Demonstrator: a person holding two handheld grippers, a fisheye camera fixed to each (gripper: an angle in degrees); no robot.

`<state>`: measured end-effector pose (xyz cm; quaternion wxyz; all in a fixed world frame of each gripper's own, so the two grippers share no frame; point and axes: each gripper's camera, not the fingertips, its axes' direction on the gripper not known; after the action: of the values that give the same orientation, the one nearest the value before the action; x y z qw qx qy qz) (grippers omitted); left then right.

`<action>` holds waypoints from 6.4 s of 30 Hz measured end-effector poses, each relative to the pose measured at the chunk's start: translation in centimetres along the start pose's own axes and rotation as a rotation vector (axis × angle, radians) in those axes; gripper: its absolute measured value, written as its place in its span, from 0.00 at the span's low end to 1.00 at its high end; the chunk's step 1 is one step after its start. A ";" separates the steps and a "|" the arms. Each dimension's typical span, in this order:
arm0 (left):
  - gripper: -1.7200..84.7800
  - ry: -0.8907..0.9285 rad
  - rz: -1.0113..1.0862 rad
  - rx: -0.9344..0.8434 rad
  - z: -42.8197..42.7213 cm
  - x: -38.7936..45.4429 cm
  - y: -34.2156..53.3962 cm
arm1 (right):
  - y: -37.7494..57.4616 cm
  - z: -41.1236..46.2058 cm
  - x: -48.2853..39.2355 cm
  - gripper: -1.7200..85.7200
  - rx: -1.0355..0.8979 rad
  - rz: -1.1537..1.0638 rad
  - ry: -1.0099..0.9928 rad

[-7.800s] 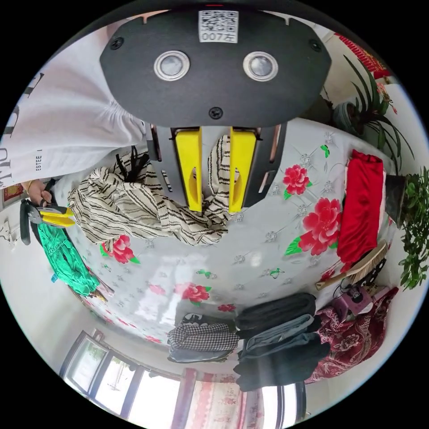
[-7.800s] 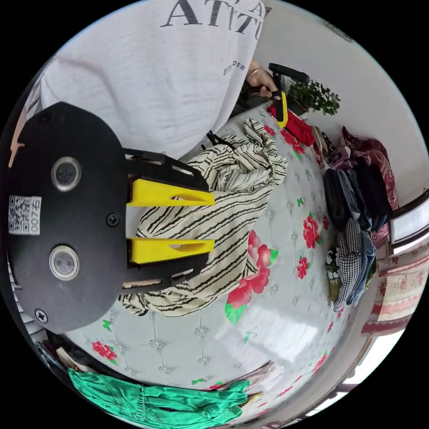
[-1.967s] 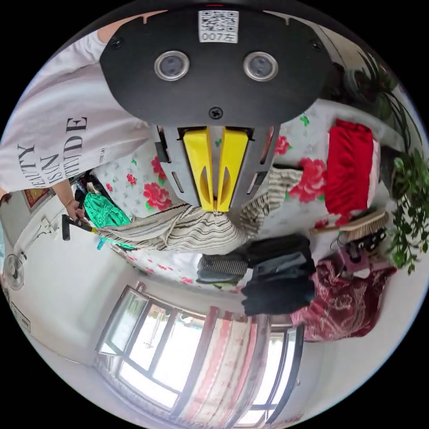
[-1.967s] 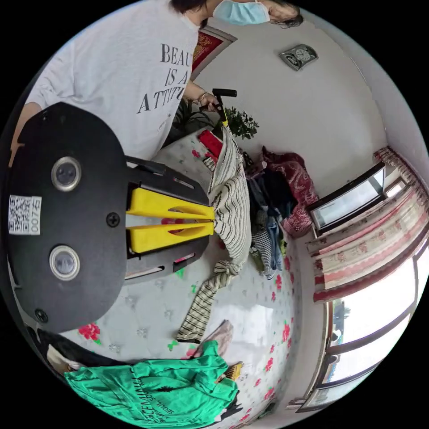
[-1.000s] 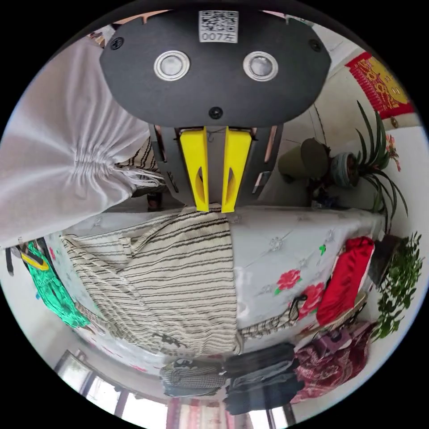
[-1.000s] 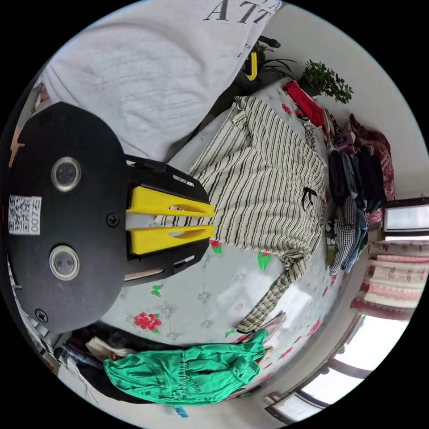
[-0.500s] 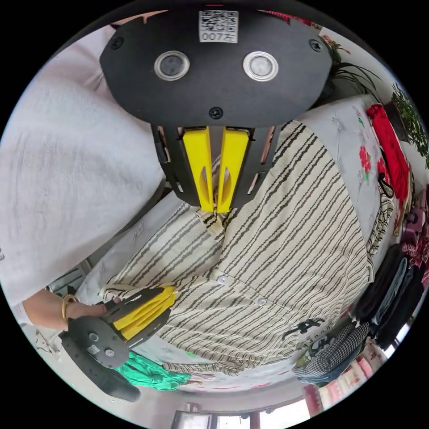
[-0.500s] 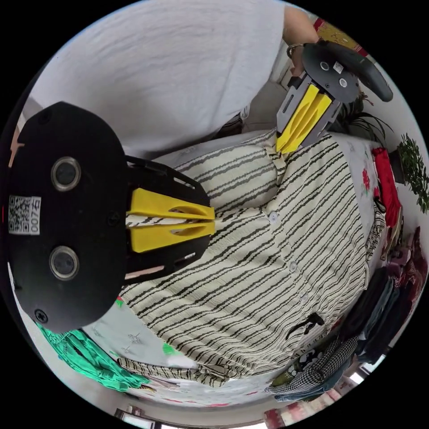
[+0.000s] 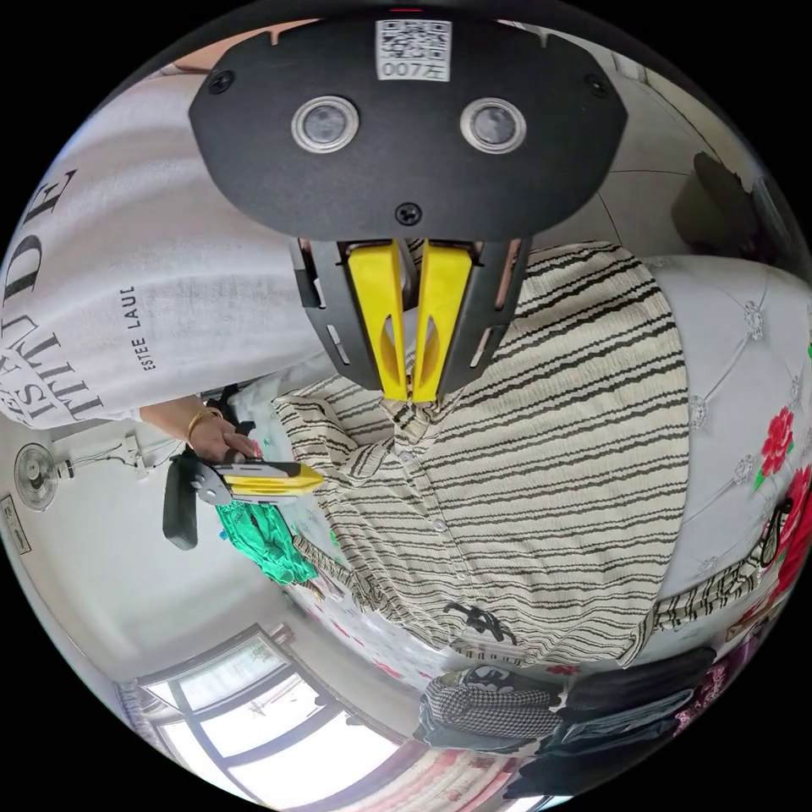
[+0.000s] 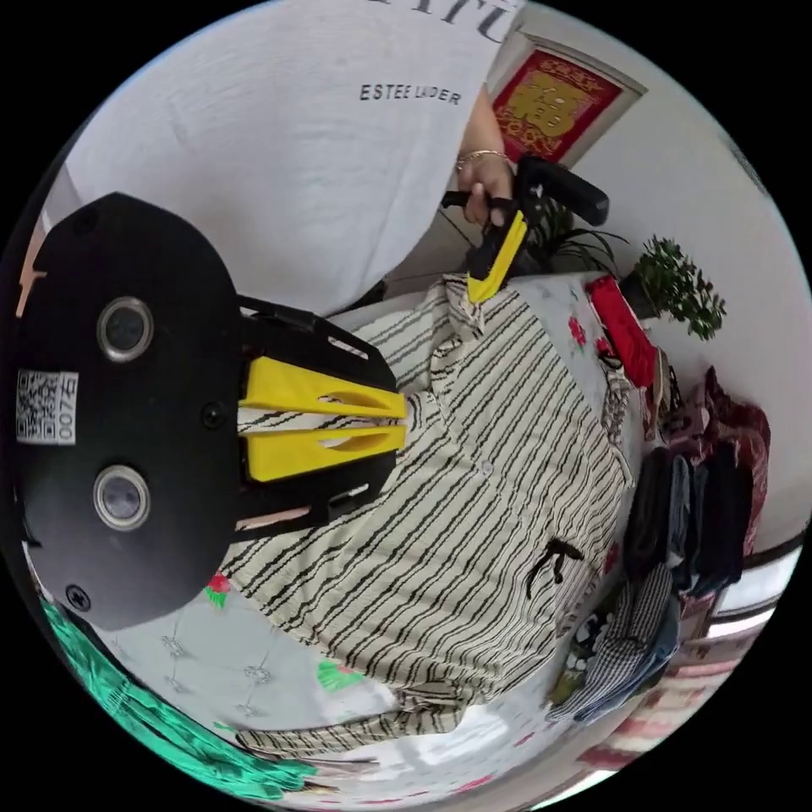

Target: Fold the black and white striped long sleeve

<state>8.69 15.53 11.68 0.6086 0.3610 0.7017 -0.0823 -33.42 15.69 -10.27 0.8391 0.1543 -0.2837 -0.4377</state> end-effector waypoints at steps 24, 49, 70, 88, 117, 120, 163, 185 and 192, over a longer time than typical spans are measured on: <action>0.01 0.011 -0.056 0.064 -2.7 -3.3 0.4 | 4.6 -2.4 6.7 0.02 0.029 0.140 -0.325; 0.01 0.048 -0.077 0.192 -6.7 -2.4 1.2 | -0.6 2.1 14.7 0.03 0.082 0.460 -0.957; 0.11 -0.113 -0.264 0.124 -7.9 -2.6 7.2 | 14.4 1.2 14.0 0.10 -0.163 0.675 -0.292; 0.01 -0.419 -0.271 -0.078 -13.2 -5.7 0.2 | 12.4 -12.0 18.0 0.02 0.060 0.605 -0.313; 0.09 -0.242 -0.565 0.055 -22.4 -14.9 4.7 | 21.0 -7.0 14.7 0.06 -0.129 0.961 -0.125; 0.10 -0.210 -0.578 0.151 -24.9 -17.8 2.1 | 14.9 -6.2 12.9 0.07 -0.085 0.819 -0.109; 0.01 -0.076 -0.363 0.957 -46.8 -28.8 -13.6 | -3.9 -4.4 9.8 0.03 0.081 0.840 -0.243; 0.16 -0.178 0.340 -0.114 -13.0 -4.6 -21.6 | 8.3 -4.3 15.7 0.10 0.269 1.067 -0.256; 0.16 -0.229 0.208 -0.224 -6.0 -9.9 -25.2 | 3.6 0.1 16.1 0.06 -0.007 0.977 -0.207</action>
<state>-11.41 -3.44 14.04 0.7261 0.3498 0.5917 0.0192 -23.81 4.47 -2.83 0.9140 -0.0438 -0.4034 -0.0076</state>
